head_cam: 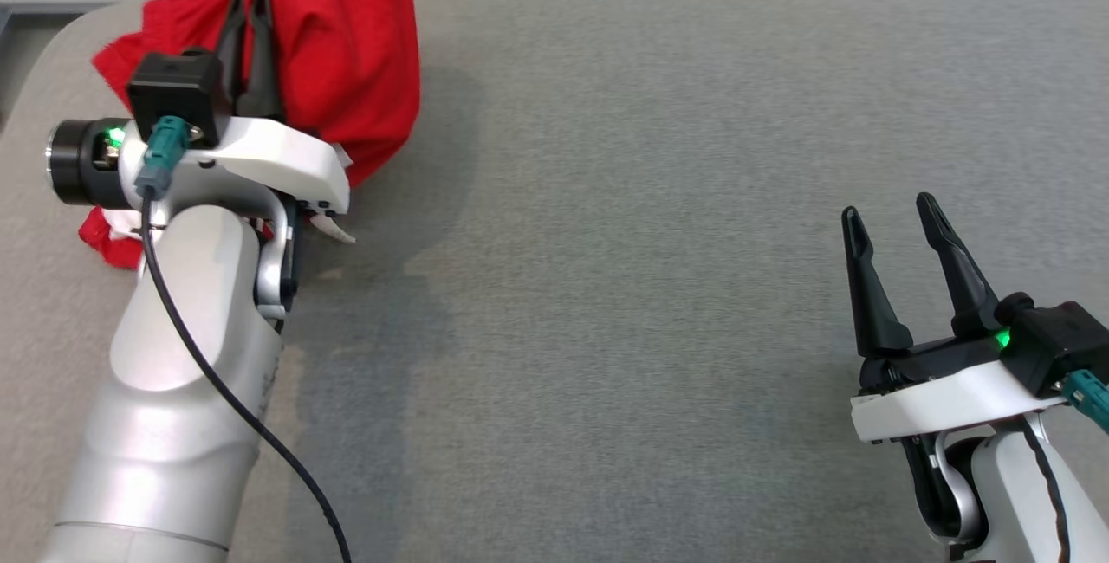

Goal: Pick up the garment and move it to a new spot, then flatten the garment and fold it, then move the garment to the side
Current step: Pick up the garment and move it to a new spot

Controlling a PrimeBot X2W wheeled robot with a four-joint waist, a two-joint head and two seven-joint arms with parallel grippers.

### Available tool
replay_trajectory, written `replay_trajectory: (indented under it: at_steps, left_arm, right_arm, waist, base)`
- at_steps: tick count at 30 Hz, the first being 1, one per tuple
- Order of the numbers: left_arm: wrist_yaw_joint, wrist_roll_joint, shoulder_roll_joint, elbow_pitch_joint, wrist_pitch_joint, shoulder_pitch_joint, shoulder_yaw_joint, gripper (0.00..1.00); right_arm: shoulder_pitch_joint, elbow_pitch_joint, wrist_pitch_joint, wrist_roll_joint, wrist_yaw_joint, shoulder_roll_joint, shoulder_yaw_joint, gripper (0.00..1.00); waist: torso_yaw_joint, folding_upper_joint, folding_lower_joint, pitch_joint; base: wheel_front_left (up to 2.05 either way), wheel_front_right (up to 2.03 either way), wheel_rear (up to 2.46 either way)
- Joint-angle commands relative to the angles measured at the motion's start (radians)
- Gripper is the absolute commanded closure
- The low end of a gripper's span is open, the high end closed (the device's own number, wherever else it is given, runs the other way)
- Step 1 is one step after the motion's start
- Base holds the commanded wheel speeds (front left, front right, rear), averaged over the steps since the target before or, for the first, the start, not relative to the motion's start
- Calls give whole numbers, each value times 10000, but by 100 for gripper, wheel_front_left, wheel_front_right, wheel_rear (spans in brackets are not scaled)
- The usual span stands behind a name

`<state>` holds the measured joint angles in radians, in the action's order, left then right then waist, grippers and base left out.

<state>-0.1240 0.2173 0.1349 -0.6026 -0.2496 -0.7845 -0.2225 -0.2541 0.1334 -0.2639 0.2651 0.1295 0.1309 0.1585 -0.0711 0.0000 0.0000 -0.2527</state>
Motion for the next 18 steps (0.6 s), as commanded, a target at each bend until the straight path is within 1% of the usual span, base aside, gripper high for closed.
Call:
replay_trajectory:
  at_steps: [1,9,13,16,18]
  left_arm:
    - [77,2,-61,123,48,123,-91,100]
    - [196,80,-408,62,410,430,-645,100]
    - [251,151,-550,-55,511,388,-898,100]
    - [334,321,-711,-211,560,201,-1293,100]
    - [340,407,-750,-279,577,103,-1467,100]
  right_arm:
    - [169,-66,16,31,22,-34,-81,0]
    - [300,-126,16,73,24,-190,-317,0]
    - [356,-161,18,70,24,-265,-342,0]
    - [406,-182,18,67,24,-361,-369,0]
    - [408,-184,17,88,24,-399,-366,0]
  waist:
    - [611,0,0,351]
    - [1922,0,0,632]
    - [2463,0,0,647]
    - [3005,0,0,636]
    - [3179,0,0,625]
  base:
    - [0,0,0]
    - [0,0,0]
    - [0,0,0]
    - [0,0,0]
    - [0,0,0]
